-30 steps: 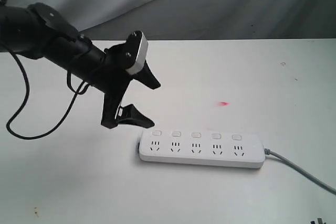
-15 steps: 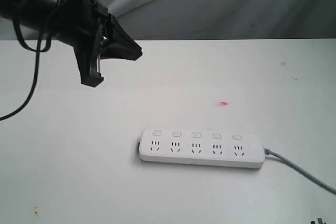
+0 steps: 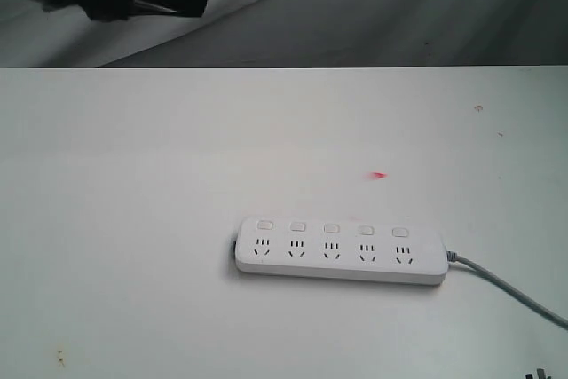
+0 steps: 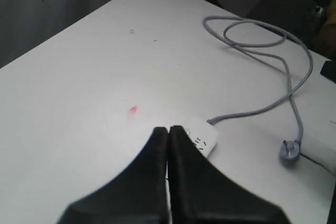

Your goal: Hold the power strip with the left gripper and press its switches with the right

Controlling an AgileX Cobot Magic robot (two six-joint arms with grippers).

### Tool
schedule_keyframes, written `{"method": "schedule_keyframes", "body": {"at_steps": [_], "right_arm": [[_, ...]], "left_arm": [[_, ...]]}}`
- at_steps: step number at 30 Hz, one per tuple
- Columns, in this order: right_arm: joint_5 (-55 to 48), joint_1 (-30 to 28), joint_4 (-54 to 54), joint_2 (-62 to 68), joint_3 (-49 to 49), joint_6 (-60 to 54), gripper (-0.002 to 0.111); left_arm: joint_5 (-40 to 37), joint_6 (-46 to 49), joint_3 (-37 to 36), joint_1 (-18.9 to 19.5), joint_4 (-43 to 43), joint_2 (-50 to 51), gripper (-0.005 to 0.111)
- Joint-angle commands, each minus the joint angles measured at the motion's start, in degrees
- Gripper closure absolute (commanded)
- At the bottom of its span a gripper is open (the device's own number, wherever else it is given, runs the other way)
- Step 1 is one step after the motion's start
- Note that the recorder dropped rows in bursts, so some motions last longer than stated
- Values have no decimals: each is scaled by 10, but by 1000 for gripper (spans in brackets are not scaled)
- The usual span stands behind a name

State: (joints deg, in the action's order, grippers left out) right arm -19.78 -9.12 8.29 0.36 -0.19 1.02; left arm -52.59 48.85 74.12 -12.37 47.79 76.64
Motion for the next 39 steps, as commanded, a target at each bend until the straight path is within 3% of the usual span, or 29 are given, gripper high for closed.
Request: {"method": "schedule_keyframes", "body": {"at_steps": [1, 7, 15, 19, 23, 31, 39], "right_arm": [[0, 1, -1, -4, 2, 0, 108], [0, 1, -1, -4, 2, 0, 108], [0, 1, -1, -4, 2, 0, 108], [0, 1, -1, -4, 2, 0, 108], [0, 1, -1, -4, 2, 0, 108], [0, 1, -1, -4, 2, 0, 108], [1, 1, -1, -4, 2, 0, 108]], "left_arm": [[1, -23, 2, -3, 9, -22, 106], [19, -21, 2, -3, 9, -26, 106], [157, -41, 1, -5, 11, -55, 106], [260, -111, 1, -11, -50, -113, 106], [304, -191, 1, -11, -142, -167, 106], [348, -493, -32, -9, -463, -268, 106], [376, -501, -136, -9, -487, -343, 106]]}}
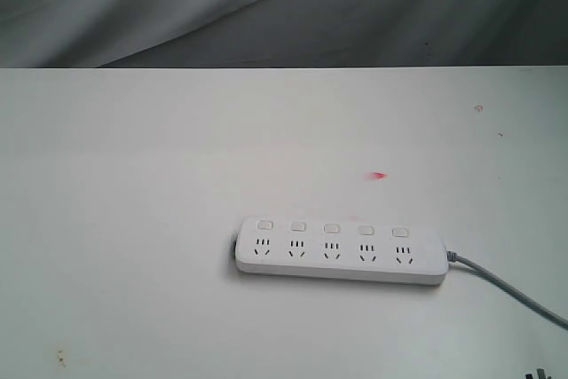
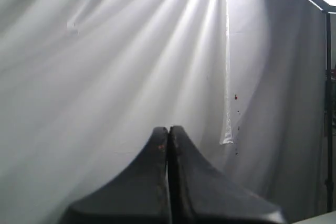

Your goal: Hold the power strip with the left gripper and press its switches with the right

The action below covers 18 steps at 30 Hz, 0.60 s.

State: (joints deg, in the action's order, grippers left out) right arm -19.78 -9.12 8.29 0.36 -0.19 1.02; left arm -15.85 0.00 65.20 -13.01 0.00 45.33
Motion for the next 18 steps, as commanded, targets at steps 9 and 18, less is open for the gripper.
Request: {"method": "schedule_keyframes", "body": {"at_steps": [9, 18], "right_arm": [[1, 1, -2, -4, 2, 0, 108], [1, 1, -2, -4, 2, 0, 108]], "left_arm": [[31, -13, -188, 15, 15, -103, 106], [72, -14, -395, 76, 24, -232, 106]]}}
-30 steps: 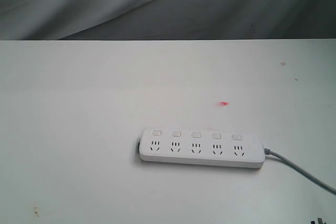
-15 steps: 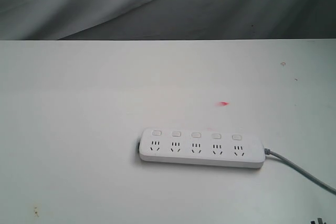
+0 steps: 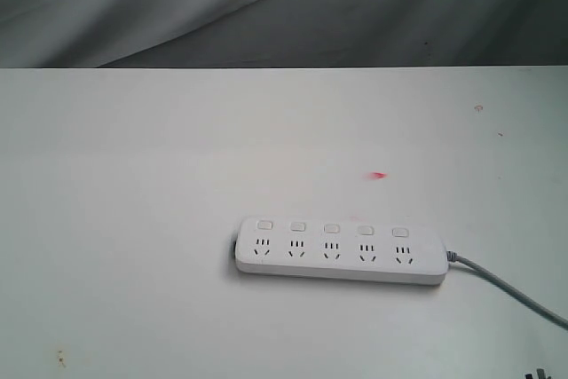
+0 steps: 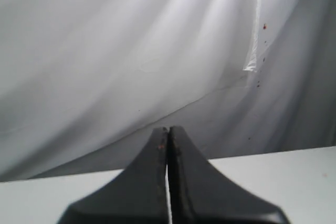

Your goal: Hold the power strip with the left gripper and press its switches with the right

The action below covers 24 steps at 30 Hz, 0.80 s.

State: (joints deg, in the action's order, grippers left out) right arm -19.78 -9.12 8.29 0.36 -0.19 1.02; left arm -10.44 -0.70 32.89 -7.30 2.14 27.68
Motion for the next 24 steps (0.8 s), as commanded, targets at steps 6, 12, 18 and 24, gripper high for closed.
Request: {"method": "schedule_keyframes", "body": {"at_steps": [6, 12, 18, 24], "right_arm": [[1, 1, -2, -4, 2, 0, 108], [1, 1, -2, -4, 2, 0, 108], [1, 1, -2, -4, 2, 0, 108], [1, 1, -2, -4, 2, 0, 108]], "left_arm": [[18, -7, -176, 53, 2, -152, 106], [16, -7, -240, 76, 2, -214, 106], [14, -7, -298, 81, 2, -256, 106], [14, -7, -329, 81, 2, -277, 106]]}}
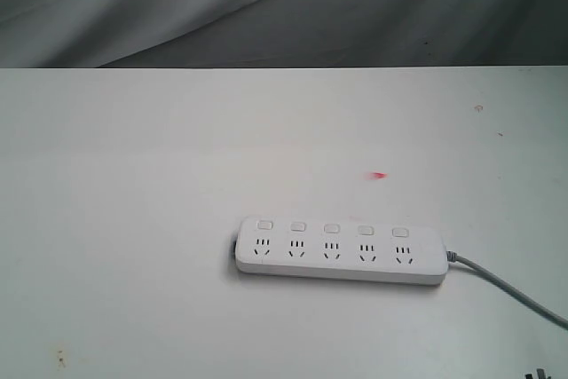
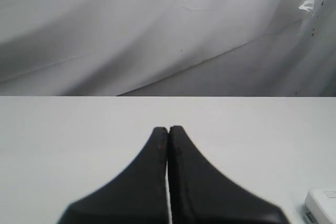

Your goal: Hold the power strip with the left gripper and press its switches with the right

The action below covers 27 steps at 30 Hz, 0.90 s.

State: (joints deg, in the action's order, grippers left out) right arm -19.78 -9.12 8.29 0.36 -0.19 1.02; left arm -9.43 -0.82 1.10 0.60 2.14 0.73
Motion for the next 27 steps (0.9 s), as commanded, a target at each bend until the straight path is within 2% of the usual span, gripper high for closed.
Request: {"method": "schedule_keyframes", "body": {"at_steps": [1, 8, 27], "right_arm": [[1, 1, -2, -4, 2, 0, 108], [1, 1, -2, -4, 2, 0, 108], [1, 1, -2, -4, 2, 0, 108]], "left_arm": [[5, -6, -11, 2, 2, -7, 106], [-62, -5, -11, 2, 0, -7, 106], [-58, -5, -11, 2, 0, -7, 106]]}}
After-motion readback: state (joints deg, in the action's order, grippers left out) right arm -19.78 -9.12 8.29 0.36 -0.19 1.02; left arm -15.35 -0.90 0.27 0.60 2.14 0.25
